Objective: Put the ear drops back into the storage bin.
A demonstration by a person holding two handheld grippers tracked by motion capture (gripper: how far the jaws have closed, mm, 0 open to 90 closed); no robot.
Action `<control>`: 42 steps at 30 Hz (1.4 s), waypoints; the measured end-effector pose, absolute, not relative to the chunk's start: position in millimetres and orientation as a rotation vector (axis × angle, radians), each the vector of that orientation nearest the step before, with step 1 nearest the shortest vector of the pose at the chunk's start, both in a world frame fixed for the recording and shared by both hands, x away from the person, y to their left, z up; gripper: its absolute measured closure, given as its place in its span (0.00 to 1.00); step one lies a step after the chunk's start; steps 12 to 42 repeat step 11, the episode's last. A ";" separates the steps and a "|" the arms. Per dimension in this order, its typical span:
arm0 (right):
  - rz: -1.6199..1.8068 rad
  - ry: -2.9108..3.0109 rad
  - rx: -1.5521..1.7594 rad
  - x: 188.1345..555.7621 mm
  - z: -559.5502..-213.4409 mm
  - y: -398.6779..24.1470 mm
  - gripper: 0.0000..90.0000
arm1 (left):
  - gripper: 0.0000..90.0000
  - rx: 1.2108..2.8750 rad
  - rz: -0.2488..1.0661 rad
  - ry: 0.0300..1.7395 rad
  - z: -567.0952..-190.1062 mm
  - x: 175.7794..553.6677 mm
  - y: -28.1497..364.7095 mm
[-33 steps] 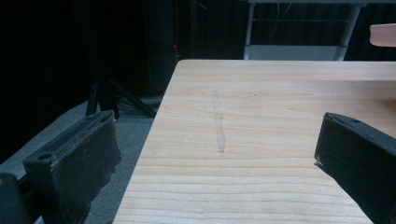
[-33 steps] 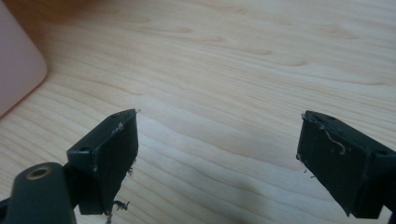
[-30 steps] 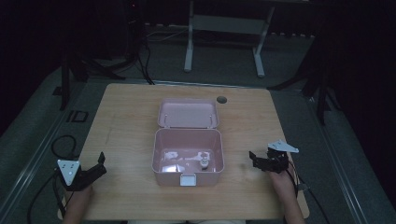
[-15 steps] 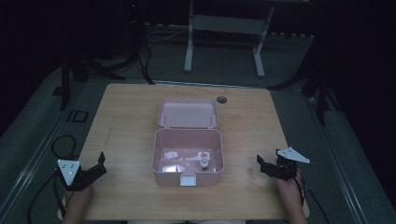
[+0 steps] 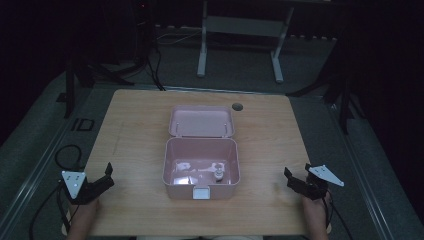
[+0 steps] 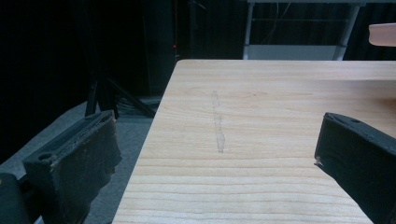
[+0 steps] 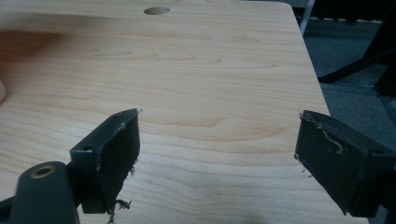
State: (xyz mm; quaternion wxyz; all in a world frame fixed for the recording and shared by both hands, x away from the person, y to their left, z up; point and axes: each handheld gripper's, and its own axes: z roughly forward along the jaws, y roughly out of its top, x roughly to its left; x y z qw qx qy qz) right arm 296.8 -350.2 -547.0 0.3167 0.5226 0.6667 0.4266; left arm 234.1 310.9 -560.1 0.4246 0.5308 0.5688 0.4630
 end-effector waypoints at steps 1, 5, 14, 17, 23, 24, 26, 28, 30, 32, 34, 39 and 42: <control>1.118 1.749 1.381 296.8 -547.7 -351.0 0.15 | 0.00 1.328 1.158 1.423 -560.1 234.1 310.8; 1.112 1.749 1.394 297.4 -549.8 -352.0 0.15 | 0.00 1.329 1.158 1.424 -560.0 234.2 310.9; 1.100 1.765 1.397 298.4 -551.6 -352.6 0.15 | 0.00 1.329 1.158 1.424 -560.0 234.2 311.0; 1.100 1.765 1.397 298.4 -551.6 -352.6 0.15 | 0.00 1.329 1.158 1.424 -560.0 234.2 311.0; 1.100 1.765 1.397 298.4 -551.6 -352.6 0.15 | 0.00 1.329 1.158 1.424 -560.0 234.2 311.0; 1.100 1.765 1.397 298.4 -551.6 -352.6 0.15 | 0.00 1.329 1.158 1.424 -560.0 234.2 311.0; 1.100 1.765 1.397 298.4 -551.6 -352.6 0.15 | 0.00 1.329 1.158 1.424 -560.0 234.2 311.0; 1.100 1.765 1.397 298.4 -551.6 -352.6 0.15 | 0.00 1.329 1.158 1.424 -560.0 234.2 311.0; 1.100 1.765 1.397 298.4 -551.6 -352.6 0.15 | 0.00 1.329 1.158 1.424 -560.0 234.2 311.0; 1.100 1.765 1.397 298.4 -551.6 -352.6 0.15 | 0.00 1.329 1.158 1.424 -560.0 234.2 311.0; 1.100 1.765 1.397 298.4 -551.6 -352.6 0.15 | 0.00 1.329 1.158 1.424 -560.0 234.2 311.0; 1.100 1.765 1.397 298.4 -551.6 -352.6 0.15 | 0.00 1.329 1.158 1.424 -560.0 234.2 311.0; 1.100 1.765 1.397 298.4 -551.6 -352.6 0.15 | 0.00 1.329 1.158 1.424 -560.0 234.2 311.0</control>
